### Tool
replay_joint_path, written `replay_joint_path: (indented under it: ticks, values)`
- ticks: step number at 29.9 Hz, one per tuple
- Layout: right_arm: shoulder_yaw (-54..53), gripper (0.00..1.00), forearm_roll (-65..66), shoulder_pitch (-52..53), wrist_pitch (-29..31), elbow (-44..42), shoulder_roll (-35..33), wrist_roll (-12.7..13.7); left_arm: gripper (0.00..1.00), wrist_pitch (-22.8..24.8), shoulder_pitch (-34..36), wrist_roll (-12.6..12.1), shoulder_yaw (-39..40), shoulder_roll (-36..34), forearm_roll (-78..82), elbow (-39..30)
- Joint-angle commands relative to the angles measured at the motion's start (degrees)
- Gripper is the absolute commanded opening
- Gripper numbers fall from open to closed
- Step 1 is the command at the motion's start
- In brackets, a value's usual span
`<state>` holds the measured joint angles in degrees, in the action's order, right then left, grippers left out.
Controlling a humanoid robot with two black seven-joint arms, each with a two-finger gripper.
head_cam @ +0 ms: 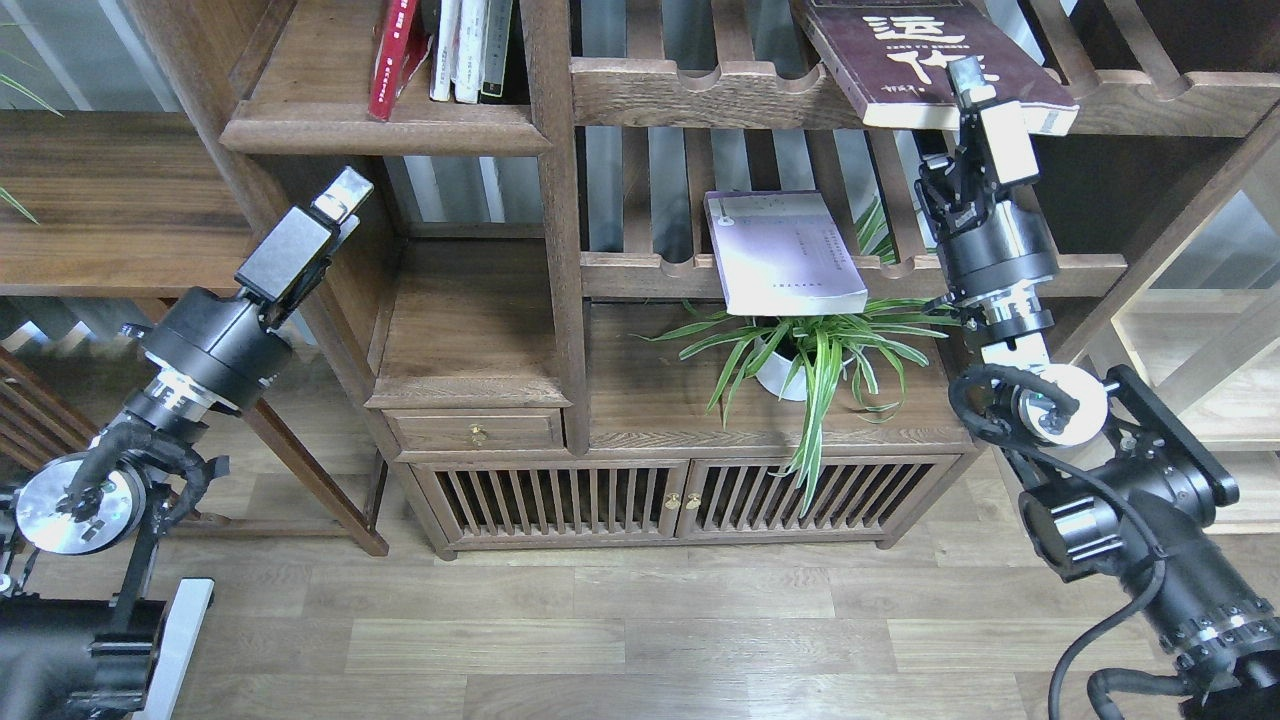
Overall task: Organize books on shelf
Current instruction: 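Grasp the lower edge of the maroon book with the right gripper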
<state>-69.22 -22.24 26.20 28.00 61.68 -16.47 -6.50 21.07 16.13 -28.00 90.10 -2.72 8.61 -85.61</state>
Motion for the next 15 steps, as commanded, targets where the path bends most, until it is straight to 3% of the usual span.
replay_joint_path:
  ticks: [1,5,11,15]
  values:
    - [-0.22,0.96,-0.09,0.51,0.00,-0.07,-0.06,0.00,0.99,0.02,0.04,0.00,-0.01,0.00,0.00,0.00]
    - [-0.22,0.90,-0.17,0.52,0.00,-0.07,0.12,0.00,0.99,0.02,0.04,0.00,-0.01,0.00,0.00,0.00]
    - [-0.13,0.89,-0.09,0.87,-4.70,-0.07,-0.14,0.00,0.99,0.02,0.04,0.00,-0.01,-0.88,0.00,0.00]
    - [-0.22,0.78,-0.09,0.78,-6.55,-0.07,-0.15,0.00,0.99,0.02,0.04,0.00,-0.01,-0.97,0.00,0.00]
